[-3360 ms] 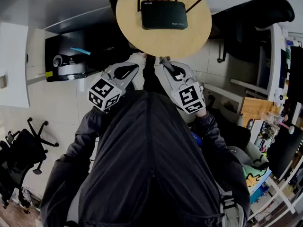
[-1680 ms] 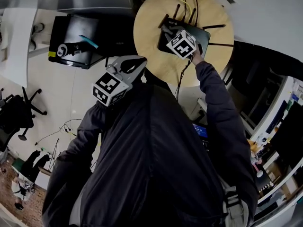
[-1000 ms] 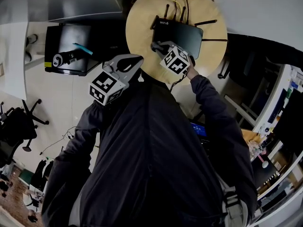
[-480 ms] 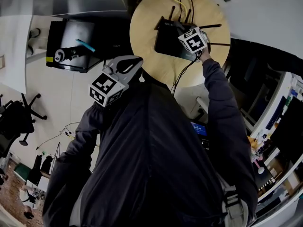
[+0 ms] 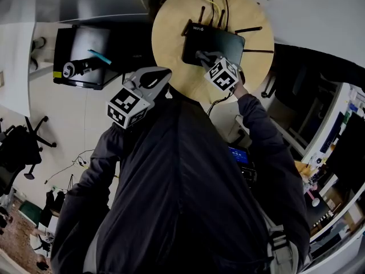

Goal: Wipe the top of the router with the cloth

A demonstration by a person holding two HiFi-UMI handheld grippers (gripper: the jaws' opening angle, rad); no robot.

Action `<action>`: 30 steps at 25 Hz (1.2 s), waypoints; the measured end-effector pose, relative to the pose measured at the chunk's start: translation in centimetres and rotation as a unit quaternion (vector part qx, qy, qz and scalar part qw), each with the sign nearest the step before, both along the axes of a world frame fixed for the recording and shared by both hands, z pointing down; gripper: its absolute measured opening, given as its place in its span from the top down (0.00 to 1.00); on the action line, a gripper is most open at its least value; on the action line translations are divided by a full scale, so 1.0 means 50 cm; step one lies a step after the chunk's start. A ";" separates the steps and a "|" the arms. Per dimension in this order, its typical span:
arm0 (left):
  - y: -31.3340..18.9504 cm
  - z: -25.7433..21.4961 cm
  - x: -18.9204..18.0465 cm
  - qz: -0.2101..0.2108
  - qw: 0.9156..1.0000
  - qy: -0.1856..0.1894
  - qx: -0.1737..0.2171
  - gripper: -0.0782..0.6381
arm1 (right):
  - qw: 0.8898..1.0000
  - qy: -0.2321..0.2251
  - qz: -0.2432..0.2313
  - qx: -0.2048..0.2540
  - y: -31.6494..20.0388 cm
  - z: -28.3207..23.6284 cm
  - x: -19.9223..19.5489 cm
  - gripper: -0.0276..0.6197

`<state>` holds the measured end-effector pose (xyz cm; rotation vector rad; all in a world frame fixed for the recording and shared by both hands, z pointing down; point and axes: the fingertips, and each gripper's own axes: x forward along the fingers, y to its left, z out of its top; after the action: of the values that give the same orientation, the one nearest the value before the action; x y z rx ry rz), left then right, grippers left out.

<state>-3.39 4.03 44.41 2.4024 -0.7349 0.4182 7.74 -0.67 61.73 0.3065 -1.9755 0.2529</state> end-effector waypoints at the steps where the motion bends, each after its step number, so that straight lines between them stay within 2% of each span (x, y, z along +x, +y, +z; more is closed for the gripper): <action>1: -0.001 0.000 0.001 0.001 1.000 -0.001 -0.001 0.90 | 1.000 -0.001 -0.004 -0.003 0.022 0.000 -0.001 0.91; 4: 0.001 0.005 0.009 0.011 1.000 0.001 0.000 0.90 | 1.000 -0.007 -0.003 -0.007 0.064 0.002 -0.004 0.91; 8: -0.002 0.002 0.024 0.023 1.000 0.002 0.002 0.90 | 1.000 -0.020 0.008 -0.020 0.057 -0.001 -0.003 0.91; 11: 0.000 0.001 0.028 0.028 1.000 0.000 0.007 0.90 | 0.998 -0.030 0.062 0.000 -0.019 -0.016 0.029 0.91; 14: 0.000 0.000 0.025 0.025 1.000 0.000 0.011 0.90 | 0.992 -0.015 0.123 0.033 -0.123 -0.017 0.078 0.91; 19: 0.006 0.002 0.016 0.018 1.000 -0.004 0.004 0.90 | 0.984 0.013 0.170 0.058 -0.223 0.003 0.130 0.91; 24: -0.002 -0.006 0.012 0.011 1.000 -0.002 0.004 0.90 | 0.986 0.022 0.161 0.030 -0.205 0.015 0.138 0.91; 30: 0.001 0.000 0.023 0.022 1.000 0.003 0.004 0.90 | 0.992 0.020 0.123 0.008 -0.068 0.006 0.121 0.91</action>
<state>-2.24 4.07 44.42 2.4309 -0.6829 0.4264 13.81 -4.06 62.01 0.5618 -1.9008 0.3862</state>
